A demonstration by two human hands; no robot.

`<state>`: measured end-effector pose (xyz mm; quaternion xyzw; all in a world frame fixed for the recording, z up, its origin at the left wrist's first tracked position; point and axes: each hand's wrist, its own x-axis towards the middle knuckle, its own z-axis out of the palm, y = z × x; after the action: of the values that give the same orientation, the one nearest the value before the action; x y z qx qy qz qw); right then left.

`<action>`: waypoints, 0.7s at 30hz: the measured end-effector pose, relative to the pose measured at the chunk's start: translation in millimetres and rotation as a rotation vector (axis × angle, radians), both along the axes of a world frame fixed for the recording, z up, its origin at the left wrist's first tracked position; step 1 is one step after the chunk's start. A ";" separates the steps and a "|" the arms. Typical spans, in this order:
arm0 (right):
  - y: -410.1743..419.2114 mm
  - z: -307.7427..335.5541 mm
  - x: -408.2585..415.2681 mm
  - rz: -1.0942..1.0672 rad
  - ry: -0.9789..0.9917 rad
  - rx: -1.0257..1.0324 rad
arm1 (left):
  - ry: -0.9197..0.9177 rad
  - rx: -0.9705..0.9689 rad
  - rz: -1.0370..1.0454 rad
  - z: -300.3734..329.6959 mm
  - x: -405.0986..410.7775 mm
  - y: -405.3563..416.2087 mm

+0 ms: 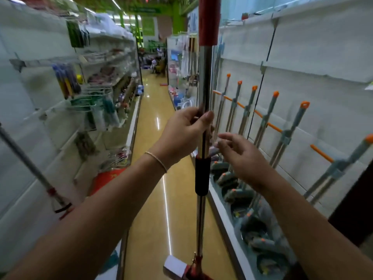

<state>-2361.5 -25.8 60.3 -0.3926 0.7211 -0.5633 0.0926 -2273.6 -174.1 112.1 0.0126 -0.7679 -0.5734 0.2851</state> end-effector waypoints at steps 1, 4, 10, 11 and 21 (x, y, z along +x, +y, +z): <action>-10.2 11.6 -11.9 -0.016 0.013 -0.036 | -0.005 -0.004 0.001 -2.3 -11.0 -12.6; -46.1 54.0 -45.6 -0.035 0.097 -0.114 | -0.037 -0.001 -0.011 -8.9 -44.9 -47.4; -136.8 109.9 -99.9 0.085 0.234 -0.151 | -0.113 0.002 -0.049 -14.0 -106.2 -111.9; -151.8 111.5 -109.0 0.073 0.237 -0.179 | -0.115 0.001 -0.045 -12.9 -114.5 -123.5; -275.3 103.0 -175.3 0.178 0.200 -0.297 | -0.163 0.012 0.129 -15.5 -166.1 -221.8</action>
<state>-2536.8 -301.1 163.3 -0.5182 0.5982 -0.6112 0.0110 -2439.7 -395.9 96.7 0.1103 -0.7828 -0.5554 0.2581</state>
